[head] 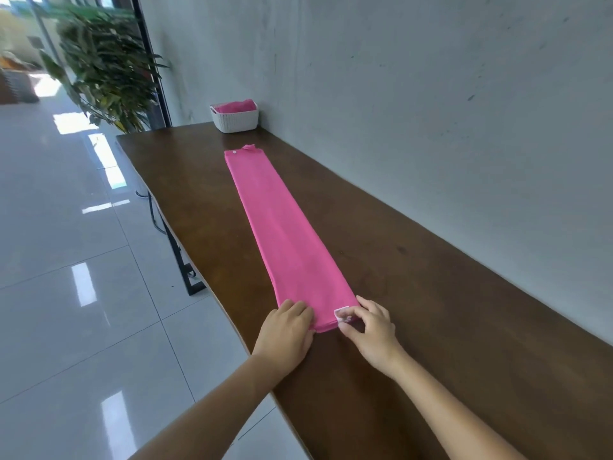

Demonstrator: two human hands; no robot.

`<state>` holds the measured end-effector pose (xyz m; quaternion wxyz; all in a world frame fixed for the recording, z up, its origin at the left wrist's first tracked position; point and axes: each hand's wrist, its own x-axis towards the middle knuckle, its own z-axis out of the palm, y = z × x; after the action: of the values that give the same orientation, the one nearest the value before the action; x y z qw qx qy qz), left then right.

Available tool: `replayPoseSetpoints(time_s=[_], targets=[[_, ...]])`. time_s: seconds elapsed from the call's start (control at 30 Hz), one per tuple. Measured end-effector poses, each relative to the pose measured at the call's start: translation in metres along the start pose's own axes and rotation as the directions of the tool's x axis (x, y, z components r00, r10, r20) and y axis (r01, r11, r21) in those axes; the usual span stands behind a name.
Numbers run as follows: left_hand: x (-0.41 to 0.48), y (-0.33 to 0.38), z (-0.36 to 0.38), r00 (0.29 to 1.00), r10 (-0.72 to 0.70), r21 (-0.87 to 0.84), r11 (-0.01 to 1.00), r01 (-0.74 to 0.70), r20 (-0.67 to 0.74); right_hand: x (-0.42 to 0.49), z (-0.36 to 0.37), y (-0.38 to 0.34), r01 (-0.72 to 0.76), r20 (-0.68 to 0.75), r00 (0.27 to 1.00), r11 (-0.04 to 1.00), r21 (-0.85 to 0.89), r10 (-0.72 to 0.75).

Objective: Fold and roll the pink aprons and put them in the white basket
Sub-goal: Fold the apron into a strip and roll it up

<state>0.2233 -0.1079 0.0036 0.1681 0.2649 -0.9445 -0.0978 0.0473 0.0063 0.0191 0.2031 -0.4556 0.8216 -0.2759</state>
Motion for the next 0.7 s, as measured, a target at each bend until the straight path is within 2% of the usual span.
replayPoseSetpoints(time_s=[0.2,0.4,0.53,0.7], targets=[[-0.012,-0.006,0.002,1.0,-0.012,0.052,0.999,0.013,-0.01,-0.006,0.005,0.018,0.252,-0.065,0.961,0.947,-0.197,-0.269],[-0.011,-0.013,-0.015,0.995,-0.017,0.016,1.0,0.015,0.098,0.003,0.011,0.023,0.448,-0.116,0.833,0.782,-0.435,-0.541],[-0.007,-0.017,-0.021,0.98,-0.054,-0.023,0.998,0.059,0.194,0.007,0.012,0.028,0.53,-0.064,0.77,0.691,-0.492,-0.635],[0.003,-0.023,-0.031,0.941,-0.089,-0.118,0.984,0.134,0.325,0.008,0.012,0.031,0.581,-0.01,0.741,0.648,-0.492,-0.672]])
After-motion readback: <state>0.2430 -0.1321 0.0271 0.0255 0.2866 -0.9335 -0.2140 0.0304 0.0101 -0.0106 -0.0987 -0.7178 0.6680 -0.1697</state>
